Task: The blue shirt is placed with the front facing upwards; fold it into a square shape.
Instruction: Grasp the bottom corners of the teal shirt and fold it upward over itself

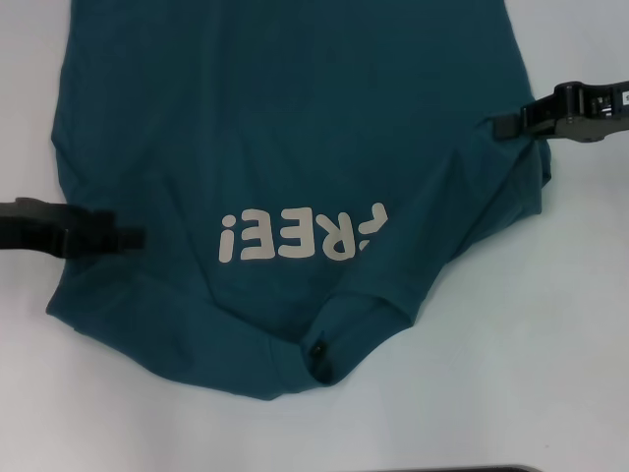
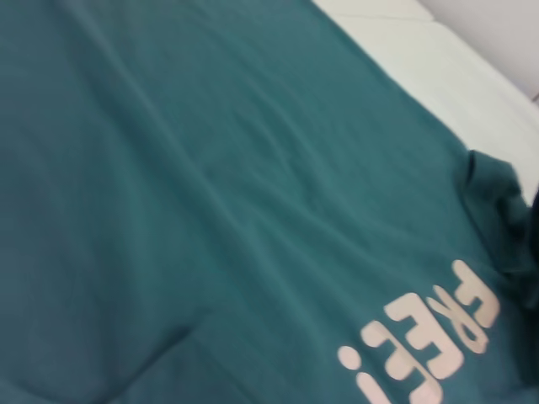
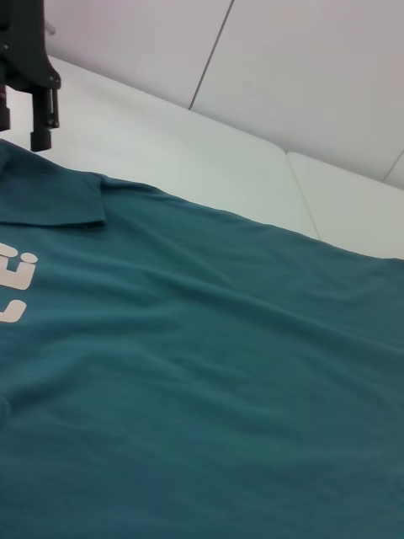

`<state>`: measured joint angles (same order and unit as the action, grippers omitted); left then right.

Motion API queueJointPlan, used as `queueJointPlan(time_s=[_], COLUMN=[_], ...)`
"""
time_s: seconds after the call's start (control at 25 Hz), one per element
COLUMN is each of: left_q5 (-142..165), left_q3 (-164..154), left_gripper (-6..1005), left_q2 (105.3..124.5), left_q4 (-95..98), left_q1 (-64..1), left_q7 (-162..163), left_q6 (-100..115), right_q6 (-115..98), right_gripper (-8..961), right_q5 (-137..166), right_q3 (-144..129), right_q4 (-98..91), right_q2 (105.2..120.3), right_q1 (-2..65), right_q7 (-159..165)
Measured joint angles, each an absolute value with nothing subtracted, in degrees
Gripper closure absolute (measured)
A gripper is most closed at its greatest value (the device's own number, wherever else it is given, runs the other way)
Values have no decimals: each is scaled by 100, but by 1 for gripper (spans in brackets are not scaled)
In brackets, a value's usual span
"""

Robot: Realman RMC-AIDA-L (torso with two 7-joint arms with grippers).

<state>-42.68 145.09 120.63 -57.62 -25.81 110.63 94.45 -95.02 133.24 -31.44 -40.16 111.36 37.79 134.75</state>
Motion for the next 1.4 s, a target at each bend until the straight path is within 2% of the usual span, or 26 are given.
queueJointPlan(time_s=[0.48,0.84,1.2,1.4], left_q5=[-3821,-3523,-3510,-3522], left_q3=[14485,14356,14263,14260], left_gripper=[352,378,405,575], left_q2=[12050,12146,12156,12182], left_q4=[-5848,-5699,-5727,-5864], left_q1=[-2561,-2638,-2622,-2561], left_q7=[11268,11308,11378,11382], left_q6=[9409,9177,9261,9296], right_q6=[-9523,-9541,-9554,-9554], right_gripper=[935,935,935,935], right_q5=[13324,13324,13324,13324], right_q3=[-3131,-3150,-3147,-3164], right_q4=[-4016,-4017,-4017,-4017], right_q2=[11136,11136,11139,11143], right_q1=[3770,3785,3773,3770], right_q7=[13473,13473,13474,13477])
